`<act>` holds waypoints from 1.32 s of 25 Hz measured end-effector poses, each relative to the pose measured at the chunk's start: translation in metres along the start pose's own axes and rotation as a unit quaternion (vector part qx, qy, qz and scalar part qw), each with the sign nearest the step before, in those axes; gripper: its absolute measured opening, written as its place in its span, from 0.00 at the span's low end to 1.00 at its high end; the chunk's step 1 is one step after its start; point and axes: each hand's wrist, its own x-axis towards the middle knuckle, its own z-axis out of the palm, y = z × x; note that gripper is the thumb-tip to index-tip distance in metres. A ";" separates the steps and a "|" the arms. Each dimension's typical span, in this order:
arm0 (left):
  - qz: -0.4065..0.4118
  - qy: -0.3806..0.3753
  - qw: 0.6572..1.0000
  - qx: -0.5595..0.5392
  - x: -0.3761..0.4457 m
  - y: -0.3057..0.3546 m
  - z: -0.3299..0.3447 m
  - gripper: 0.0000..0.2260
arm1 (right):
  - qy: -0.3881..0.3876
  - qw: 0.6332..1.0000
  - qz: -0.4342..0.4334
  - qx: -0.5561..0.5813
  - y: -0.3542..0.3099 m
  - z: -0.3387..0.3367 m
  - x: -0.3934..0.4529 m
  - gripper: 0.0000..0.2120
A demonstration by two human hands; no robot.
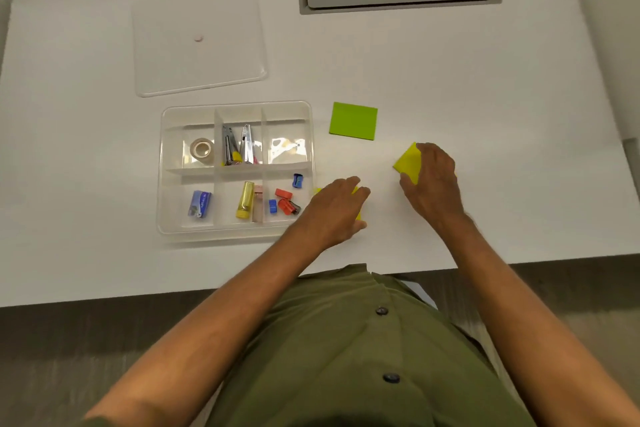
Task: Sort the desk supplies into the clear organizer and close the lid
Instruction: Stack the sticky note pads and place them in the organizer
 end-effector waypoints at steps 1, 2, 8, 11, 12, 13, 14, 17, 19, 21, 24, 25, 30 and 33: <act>-0.010 -0.023 0.999 0.036 0.007 0.001 0.005 0.31 | -0.017 1.000 0.020 -0.001 0.006 -0.001 0.002 0.33; -0.023 -0.037 0.997 0.068 0.012 0.002 0.010 0.33 | -0.030 0.999 0.037 -0.001 0.011 -0.002 0.003 0.35; -0.086 -0.051 0.990 0.101 0.025 0.008 0.022 0.40 | -0.078 0.994 0.075 -0.015 0.034 -0.007 0.013 0.40; -0.100 -0.052 0.989 0.098 0.031 0.010 0.020 0.40 | -0.089 0.993 0.083 0.001 0.036 -0.011 0.020 0.41; -0.103 -0.052 0.989 0.095 0.033 0.009 0.019 0.39 | -0.093 0.991 0.093 0.009 0.036 -0.012 0.023 0.42; -0.105 -0.053 0.988 0.095 0.036 0.009 0.017 0.38 | -0.098 0.990 0.103 0.015 0.036 -0.014 0.026 0.43; -0.105 -0.054 0.988 0.099 0.038 0.009 0.016 0.36 | -0.104 0.988 0.111 0.018 0.036 -0.015 0.029 0.44; -0.110 -0.064 0.987 0.094 0.044 0.007 0.014 0.32 | -0.120 0.985 0.121 0.031 0.036 -0.018 0.032 0.40; -0.111 -0.074 0.989 0.066 0.045 0.006 0.013 0.30 | -0.125 0.981 0.132 0.063 0.038 -0.018 0.033 0.35; -0.103 -0.074 0.992 0.014 0.048 0.005 0.009 0.22 | -0.119 0.977 0.143 0.108 0.039 -0.019 0.035 0.26; -0.125 -0.036 0.981 -0.142 0.057 0.001 -0.007 0.11 | -0.100 0.963 0.160 0.194 0.036 -0.020 0.036 0.12; -0.149 -0.005 0.967 -0.209 0.062 0.000 -0.013 0.10 | -0.095 0.951 0.174 0.236 0.032 -0.021 0.035 0.09; -0.269 0.103 0.746 -0.601 0.092 -0.002 -0.030 0.04 | -0.122 0.881 0.231 0.394 0.006 -0.015 0.039 0.08; -0.273 0.125 0.761 -0.575 0.107 -0.007 -0.025 0.05 | -0.134 0.857 0.237 0.438 -0.006 -0.009 0.042 0.09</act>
